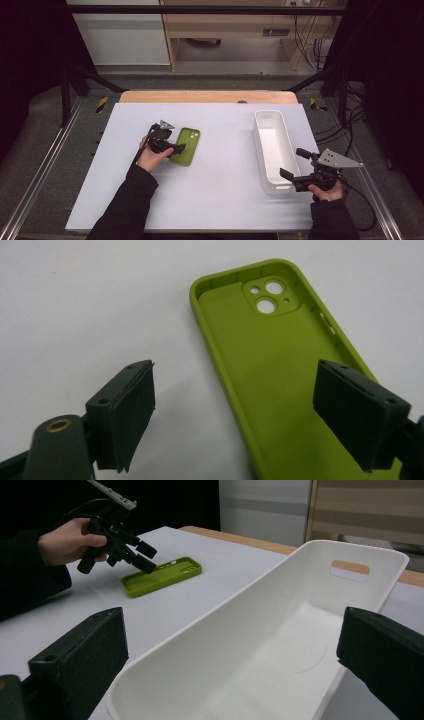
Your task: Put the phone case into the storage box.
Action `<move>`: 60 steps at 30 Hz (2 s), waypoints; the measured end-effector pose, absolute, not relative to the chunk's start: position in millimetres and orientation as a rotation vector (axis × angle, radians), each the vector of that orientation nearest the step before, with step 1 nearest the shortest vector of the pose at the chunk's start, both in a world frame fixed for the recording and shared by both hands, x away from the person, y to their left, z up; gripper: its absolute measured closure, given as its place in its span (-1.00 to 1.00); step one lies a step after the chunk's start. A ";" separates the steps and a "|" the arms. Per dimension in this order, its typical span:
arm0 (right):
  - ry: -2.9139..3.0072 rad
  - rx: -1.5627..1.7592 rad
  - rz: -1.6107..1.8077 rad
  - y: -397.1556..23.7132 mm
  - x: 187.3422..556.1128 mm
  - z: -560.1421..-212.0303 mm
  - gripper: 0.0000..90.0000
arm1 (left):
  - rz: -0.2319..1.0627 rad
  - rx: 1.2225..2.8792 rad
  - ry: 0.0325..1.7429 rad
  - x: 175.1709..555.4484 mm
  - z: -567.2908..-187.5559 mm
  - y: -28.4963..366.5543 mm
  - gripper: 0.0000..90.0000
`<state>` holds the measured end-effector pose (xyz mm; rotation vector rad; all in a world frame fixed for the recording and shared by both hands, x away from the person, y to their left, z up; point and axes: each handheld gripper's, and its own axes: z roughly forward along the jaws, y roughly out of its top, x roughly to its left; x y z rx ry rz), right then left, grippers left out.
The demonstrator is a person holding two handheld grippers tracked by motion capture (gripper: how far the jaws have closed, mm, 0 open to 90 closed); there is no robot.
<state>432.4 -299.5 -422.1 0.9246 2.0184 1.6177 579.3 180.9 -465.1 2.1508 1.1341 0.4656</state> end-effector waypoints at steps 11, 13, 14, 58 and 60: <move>2.017 0.925 1.621 -299.9 432.3 -421.8 -0.99 | 0.447 2.149 1.158 576.8 -465.5 182.1 -0.15; 2.019 0.923 1.624 -299.8 432.5 -422.0 -0.99 | 0.448 2.152 1.160 576.4 -466.0 181.4 -0.08; 2.018 0.927 1.623 -299.7 432.4 -421.9 -0.99 | 0.444 2.150 1.164 576.2 -466.3 181.1 -0.04; 2.012 0.927 1.630 -301.1 432.2 -420.8 -0.99 | 0.415 2.150 1.212 576.2 -465.5 180.9 0.83; 2.013 0.927 1.634 -301.2 432.3 -420.7 -0.99 | 0.414 2.148 1.216 576.3 -465.4 180.9 0.84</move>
